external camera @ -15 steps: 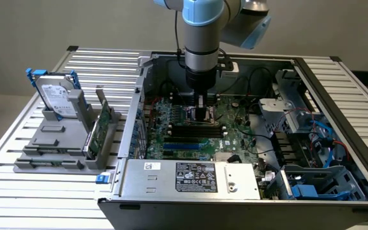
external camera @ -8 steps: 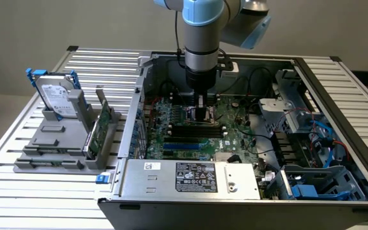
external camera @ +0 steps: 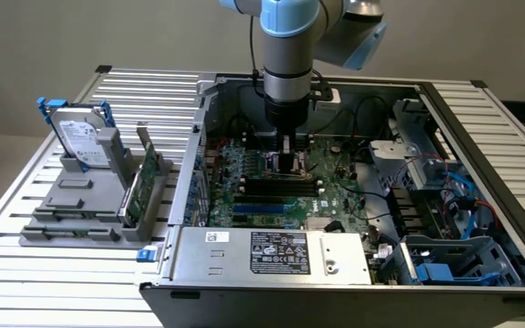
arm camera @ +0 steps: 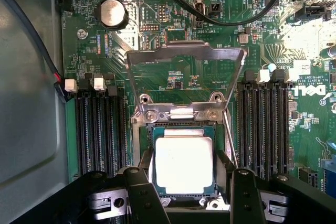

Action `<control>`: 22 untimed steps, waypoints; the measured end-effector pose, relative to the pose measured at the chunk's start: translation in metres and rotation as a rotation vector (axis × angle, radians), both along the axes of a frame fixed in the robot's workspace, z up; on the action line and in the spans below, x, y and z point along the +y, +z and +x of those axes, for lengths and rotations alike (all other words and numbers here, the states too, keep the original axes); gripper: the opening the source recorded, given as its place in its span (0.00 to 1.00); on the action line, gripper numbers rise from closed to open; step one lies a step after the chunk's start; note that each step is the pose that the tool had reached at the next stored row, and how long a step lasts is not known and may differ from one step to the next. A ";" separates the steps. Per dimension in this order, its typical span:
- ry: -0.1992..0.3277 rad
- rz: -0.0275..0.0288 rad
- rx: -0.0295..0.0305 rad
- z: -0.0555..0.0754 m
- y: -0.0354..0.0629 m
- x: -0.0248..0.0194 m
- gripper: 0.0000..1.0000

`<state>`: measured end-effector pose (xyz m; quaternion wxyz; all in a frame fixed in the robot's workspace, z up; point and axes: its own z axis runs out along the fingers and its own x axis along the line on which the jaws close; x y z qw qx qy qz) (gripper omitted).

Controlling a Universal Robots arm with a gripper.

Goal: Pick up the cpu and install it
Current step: 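Place the cpu into insertion slot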

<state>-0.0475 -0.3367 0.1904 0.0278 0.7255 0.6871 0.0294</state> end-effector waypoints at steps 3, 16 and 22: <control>0.000 0.0035 -0.0019 0.000 -0.0011 0.0006 0.56; 0.000 0.0006 -0.0004 0.000 0.0066 0.0002 0.62; 0.000 0.0006 -0.0004 0.000 0.0154 0.0002 0.62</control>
